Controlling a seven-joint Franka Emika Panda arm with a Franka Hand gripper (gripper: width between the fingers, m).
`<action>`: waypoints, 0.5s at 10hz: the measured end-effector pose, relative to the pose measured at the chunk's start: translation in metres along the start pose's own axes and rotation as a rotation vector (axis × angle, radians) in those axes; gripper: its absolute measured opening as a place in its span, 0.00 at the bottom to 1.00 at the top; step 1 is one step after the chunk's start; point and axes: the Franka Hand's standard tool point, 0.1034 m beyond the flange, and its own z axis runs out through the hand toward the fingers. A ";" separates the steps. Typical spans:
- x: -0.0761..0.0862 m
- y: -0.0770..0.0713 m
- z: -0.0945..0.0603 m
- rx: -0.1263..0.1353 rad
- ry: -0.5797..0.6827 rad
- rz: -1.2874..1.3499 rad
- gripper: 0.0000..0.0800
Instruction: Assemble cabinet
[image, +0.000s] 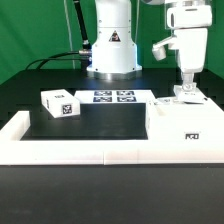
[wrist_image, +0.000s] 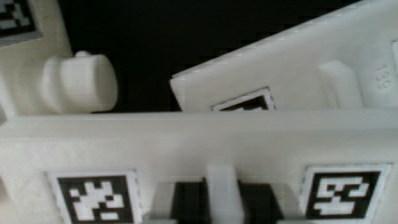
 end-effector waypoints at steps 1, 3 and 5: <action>0.000 0.001 0.001 0.000 0.001 0.002 0.09; -0.001 0.001 0.001 -0.001 0.001 0.004 0.09; -0.001 0.001 0.001 -0.001 0.001 0.004 0.09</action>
Offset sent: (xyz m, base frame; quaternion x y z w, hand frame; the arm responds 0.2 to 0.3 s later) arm 0.0000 0.0000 0.0000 0.0000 0.0000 0.0000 1.0000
